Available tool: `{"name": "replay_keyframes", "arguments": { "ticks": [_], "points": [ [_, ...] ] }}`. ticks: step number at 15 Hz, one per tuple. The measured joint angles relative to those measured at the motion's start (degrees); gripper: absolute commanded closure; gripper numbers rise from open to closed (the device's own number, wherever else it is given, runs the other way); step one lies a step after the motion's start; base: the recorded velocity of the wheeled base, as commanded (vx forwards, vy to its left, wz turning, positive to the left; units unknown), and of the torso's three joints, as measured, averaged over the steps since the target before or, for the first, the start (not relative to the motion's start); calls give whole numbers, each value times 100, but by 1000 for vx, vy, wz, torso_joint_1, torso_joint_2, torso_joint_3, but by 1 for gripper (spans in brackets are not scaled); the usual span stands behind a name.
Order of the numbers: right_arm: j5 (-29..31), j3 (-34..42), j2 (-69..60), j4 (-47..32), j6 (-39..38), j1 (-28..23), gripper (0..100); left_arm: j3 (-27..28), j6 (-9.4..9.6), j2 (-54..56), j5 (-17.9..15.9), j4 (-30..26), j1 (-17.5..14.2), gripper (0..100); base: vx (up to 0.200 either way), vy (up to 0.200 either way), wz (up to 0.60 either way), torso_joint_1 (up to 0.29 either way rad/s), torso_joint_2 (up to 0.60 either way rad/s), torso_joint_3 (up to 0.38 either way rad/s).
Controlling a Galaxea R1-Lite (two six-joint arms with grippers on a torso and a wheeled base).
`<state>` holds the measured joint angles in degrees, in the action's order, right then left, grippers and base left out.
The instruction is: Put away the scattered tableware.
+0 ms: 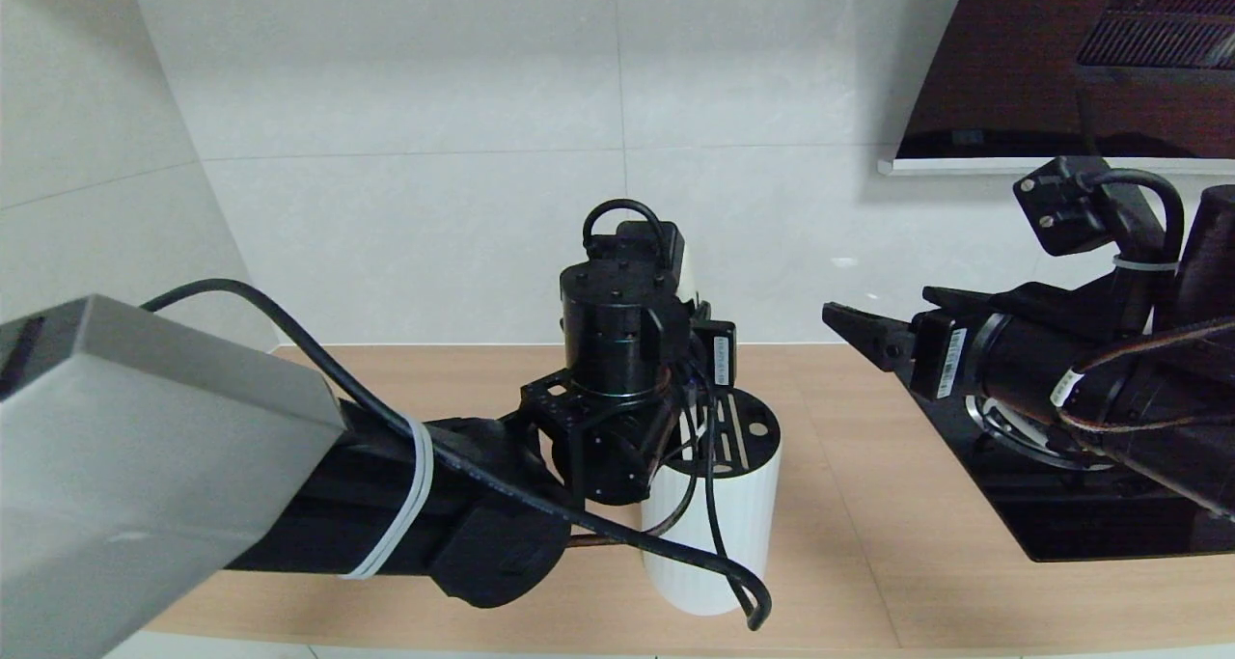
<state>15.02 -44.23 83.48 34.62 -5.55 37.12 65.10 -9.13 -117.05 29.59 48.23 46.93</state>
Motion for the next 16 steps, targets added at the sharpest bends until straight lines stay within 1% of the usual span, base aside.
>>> {"name": "replay_keyframes", "arguments": {
  "ticks": [1,2,6,7,10,11,13,14,16],
  "points": [
    [0,2,9,2,0,0,0,0,-99,-30,0,-52,0,100,0,0,0,0,0,0],
    [0,2,15,2,2,0,0,0,-134,-67,0,-61,-2,100,0,0,0,0,0,0],
    [0,7,28,0,0,0,0,-13,-165,-251,0,-93,-9,100,0,0,0,0,0,0],
    [0,7,30,-2,0,-2,0,-18,-215,-296,-2,-156,-9,100,0,0,0,0,0,0],
    [0,13,37,-2,0,0,0,0,-461,-406,0,-506,-5,100,0,0,0,0,0,0],
    [2,16,37,0,0,0,0,6,-512,-425,0,-575,-5,100,0,0,0,0,0,0],
    [0,24,48,2,0,0,0,17,-532,-456,0,-595,-5,100,0,0,0,0,0,0],
    [0,24,54,5,0,0,0,20,-532,-464,-2,-597,-5,0,0,0,0,0,0,0],
    [0,27,65,6,0,0,0,20,-532,-469,-2,-591,-5,0,0,0,0,0,0,0]
  ]
}}
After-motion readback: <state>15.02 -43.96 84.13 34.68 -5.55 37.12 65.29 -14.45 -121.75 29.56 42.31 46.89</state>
